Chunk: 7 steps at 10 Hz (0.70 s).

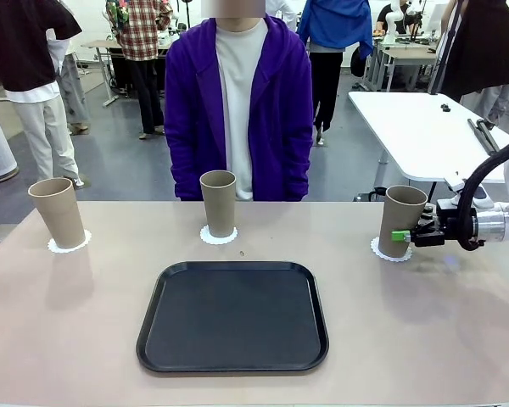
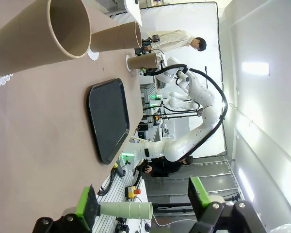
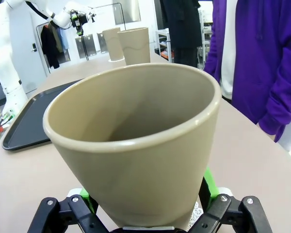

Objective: Place coasters on the table and set cups on them.
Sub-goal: Take one Reusable plastic cup from the Flat Tray and place it on a coaster set by the human.

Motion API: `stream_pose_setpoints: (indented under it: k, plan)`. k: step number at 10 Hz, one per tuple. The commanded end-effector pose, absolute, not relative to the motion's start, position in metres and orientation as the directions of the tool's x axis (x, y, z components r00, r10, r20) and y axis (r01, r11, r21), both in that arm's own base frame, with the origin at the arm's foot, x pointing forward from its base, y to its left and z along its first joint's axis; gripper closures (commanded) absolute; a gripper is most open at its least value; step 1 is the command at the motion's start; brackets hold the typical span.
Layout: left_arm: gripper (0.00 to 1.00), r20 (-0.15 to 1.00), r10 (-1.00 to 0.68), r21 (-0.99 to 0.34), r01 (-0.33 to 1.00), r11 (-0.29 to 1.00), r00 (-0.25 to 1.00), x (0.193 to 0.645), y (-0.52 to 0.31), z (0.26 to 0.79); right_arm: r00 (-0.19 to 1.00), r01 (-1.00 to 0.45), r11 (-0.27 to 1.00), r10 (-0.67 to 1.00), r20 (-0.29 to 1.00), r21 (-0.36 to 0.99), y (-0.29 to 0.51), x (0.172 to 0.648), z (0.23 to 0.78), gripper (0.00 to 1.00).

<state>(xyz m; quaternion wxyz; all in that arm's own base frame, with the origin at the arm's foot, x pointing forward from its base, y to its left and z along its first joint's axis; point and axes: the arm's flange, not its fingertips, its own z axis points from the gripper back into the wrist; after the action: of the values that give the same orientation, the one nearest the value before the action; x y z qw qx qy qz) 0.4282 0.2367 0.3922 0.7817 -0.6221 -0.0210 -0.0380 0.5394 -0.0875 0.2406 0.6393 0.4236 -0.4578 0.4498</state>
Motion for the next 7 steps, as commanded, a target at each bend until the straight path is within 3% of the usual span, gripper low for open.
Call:
stream_pose_setpoints:
  k: [1, 7]
  plan:
    - [0.0, 0.084, -0.026, -0.971, 0.088, 0.224, 0.996, 0.4282, 0.2374, 0.3942, 0.169, -0.968, 0.22, 0.205, 0.964, 0.123, -0.09, 0.5436, 0.2419, 0.0]
    - [0.0, 0.084, -0.026, -0.971, 0.088, 0.224, 0.996, 0.4282, 0.2374, 0.3942, 0.236, -0.956, 0.244, 0.313, 0.92, 0.162, -0.0922, 0.5415, 0.2452, 0.0]
